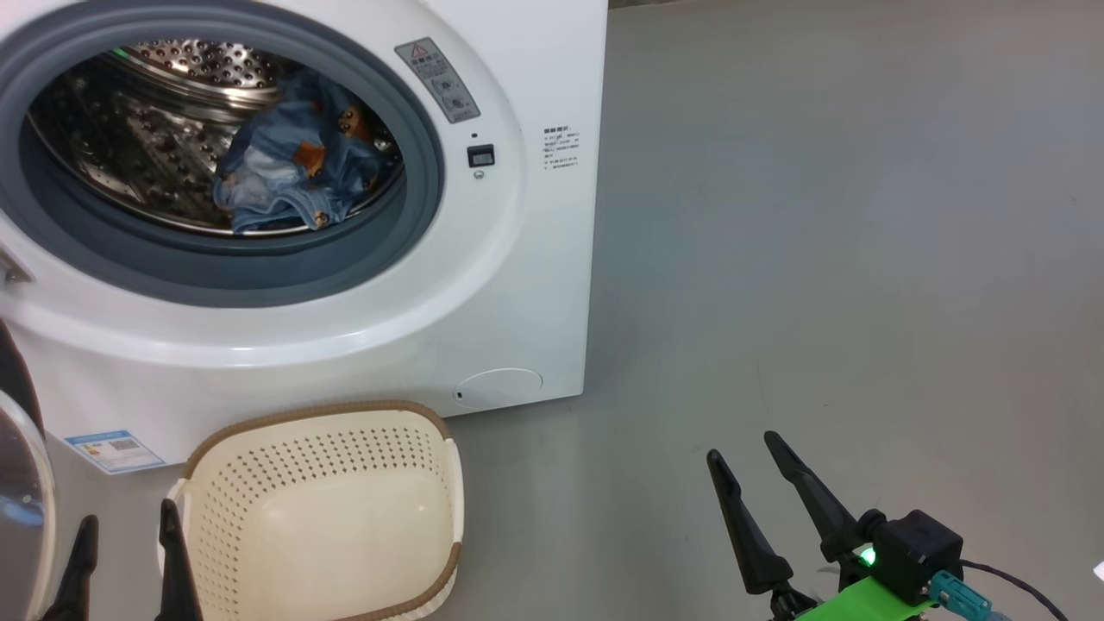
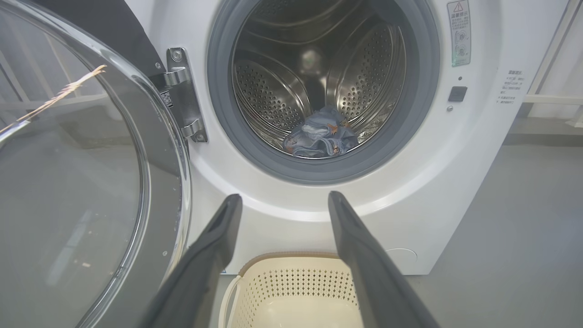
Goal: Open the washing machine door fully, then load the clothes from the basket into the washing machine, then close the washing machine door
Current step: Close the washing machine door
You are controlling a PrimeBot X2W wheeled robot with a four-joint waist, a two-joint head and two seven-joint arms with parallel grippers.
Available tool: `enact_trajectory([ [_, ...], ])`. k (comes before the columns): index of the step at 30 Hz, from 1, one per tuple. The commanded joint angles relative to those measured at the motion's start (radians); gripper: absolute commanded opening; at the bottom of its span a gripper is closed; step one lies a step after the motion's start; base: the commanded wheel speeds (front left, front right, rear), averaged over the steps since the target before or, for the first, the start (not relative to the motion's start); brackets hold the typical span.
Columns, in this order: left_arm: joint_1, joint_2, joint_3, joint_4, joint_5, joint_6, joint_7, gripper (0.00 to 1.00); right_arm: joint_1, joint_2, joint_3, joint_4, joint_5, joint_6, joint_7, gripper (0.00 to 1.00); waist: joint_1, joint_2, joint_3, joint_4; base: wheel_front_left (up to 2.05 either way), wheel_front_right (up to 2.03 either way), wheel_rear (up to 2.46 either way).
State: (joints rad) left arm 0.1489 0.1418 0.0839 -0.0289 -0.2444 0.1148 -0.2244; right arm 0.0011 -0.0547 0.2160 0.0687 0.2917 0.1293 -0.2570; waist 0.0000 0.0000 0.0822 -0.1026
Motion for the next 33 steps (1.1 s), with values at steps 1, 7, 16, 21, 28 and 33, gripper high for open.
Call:
enact_trajectory([
  [1,-0.019,0.021,0.032,-0.017,0.007,0.008,-0.005,1.0,-0.013,0.005,0.023,-0.027,-0.013,0.001,-0.005,1.0,0.0,0.0,0.0,0.0,0.0,0.0,0.0],
  [7,-0.021,0.022,0.028,-0.009,0.001,0.008,-0.006,1.0,-0.015,0.005,0.015,-0.03,-0.017,0.001,-0.005,1.0,0.0,0.0,0.001,0.005,0.0,0.0,0.0],
  [16,-0.025,0.021,0.021,-0.003,-0.005,0.01,-0.008,1.0,-0.028,0.005,0.013,-0.024,-0.03,0.001,-0.005,1.0,0.0,0.0,0.003,0.018,0.0,0.0,0.0],
  [21,-0.024,0.022,0.013,0.005,-0.006,0.01,-0.008,1.0,-0.038,0.005,0.01,-0.017,-0.035,0.001,-0.005,1.0,0.0,0.0,0.0,0.022,0.0,0.0,0.0],
  [28,-0.02,0.025,0.006,0.012,-0.009,0.01,-0.006,1.0,-0.038,0.005,0.001,-0.016,-0.035,0.001,-0.005,1.0,0.0,0.0,-0.005,0.025,0.0,0.0,0.0],
  [33,-0.018,0.028,-0.001,0.016,-0.01,0.01,-0.002,1.0,-0.037,0.005,-0.002,-0.016,-0.035,0.001,-0.005,1.0,0.0,0.0,-0.005,0.029,0.0,0.0,0.0],
])
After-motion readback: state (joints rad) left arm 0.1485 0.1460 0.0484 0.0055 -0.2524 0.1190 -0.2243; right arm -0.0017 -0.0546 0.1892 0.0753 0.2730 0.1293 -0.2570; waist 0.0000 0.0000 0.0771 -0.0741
